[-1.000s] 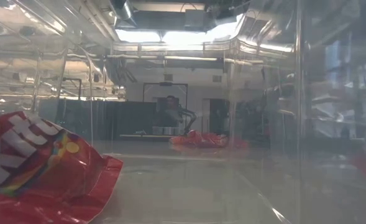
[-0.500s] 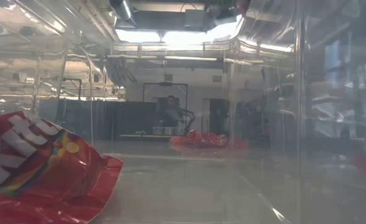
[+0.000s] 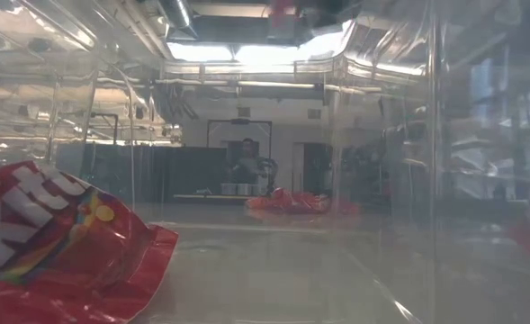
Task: Sort candy
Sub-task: Put the light red candy into the left transparent bin
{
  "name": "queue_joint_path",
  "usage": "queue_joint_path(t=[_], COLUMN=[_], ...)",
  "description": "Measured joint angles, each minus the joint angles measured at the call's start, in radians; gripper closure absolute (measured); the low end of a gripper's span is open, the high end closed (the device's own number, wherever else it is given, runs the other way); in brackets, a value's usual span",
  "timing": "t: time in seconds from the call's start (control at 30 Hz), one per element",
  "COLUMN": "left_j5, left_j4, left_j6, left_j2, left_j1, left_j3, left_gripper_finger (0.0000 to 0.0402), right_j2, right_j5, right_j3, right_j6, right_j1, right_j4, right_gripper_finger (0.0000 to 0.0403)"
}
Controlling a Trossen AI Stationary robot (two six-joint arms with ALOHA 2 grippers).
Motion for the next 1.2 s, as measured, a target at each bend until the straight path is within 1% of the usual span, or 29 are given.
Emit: queue_joint_path(t=[0.07, 0.17, 0.23, 0.33, 0.53, 0.7, 0.77, 0.87, 0.93, 1.0, 1.07, 1.17, 1.2], left_j5=[0.0, 0.0, 0.0, 0.0, 0.0, 0.0, 0.0, 0.0, -0.001, -0.001, -0.001, -0.001, -0.001], left_j4=[0.001, 0.0, 0.001, -0.002, -0.055, -0.107, -0.115, -0.127, -0.121, -0.114, -0.111, -0.106, -0.104], left_j6=[-0.011, -0.017, -0.026, -0.028, -0.029, -0.039, -0.025, -0.004, 0.007, 0.007, 0.007, 0.011, 0.015], left_j2=[-0.025, -0.066, -0.091, -0.122, -0.162, -0.181, -0.186, -0.188, -0.187, -0.186, -0.185, -0.185, -0.185], left_j1=[-0.018, -0.03, -0.03, -0.03, -0.03, -0.03, -0.03, -0.03, -0.03, -0.03, -0.03, -0.03, -0.03], left_j3=[0.0, 0.0, 0.0, 0.0, 0.0, 0.0, 0.0, 0.0, 0.0, 0.0, 0.0, 0.0, 0.0], left_gripper_finger=[0.0259, 0.0259, 0.0259, 0.0259, 0.0259, 0.0259, 0.0259, 0.0259, 0.0259, 0.0259, 0.0259, 0.0259, 0.0259], right_j2=[0.046, 0.113, 0.162, 0.25, 0.411, 0.466, 0.482, 0.509, 0.537, 0.565, 0.588, 0.615, 0.625], right_j5=[0.0, 0.001, 0.009, 0.01, -0.001, -0.019, -0.044, -0.124, -0.197, -0.238, -0.227, -0.162, -0.156], right_j3=[0.0, 0.004, 0.025, 0.096, 0.304, 0.432, 0.451, 0.452, 0.452, 0.452, 0.452, 0.451, 0.451], right_j6=[-0.001, -0.011, -0.03, -0.057, -0.168, -0.215, -0.219, -0.234, -0.267, -0.318, -0.358, -0.416, -0.426], right_j1=[0.007, 0.018, 0.019, 0.018, 0.017, 0.017, 0.017, 0.007, 0.006, 0.003, 0.002, -0.002, -0.005], right_j4=[0.108, 0.223, 0.241, 0.242, 0.245, 0.248, 0.254, 0.303, 0.354, 0.398, 0.392, 0.367, 0.372], right_gripper_finger=[0.0397, 0.0397, 0.0397, 0.0397, 0.0397, 0.0397, 0.0397, 0.0397, 0.0397, 0.0397, 0.0397, 0.0397, 0.0394])
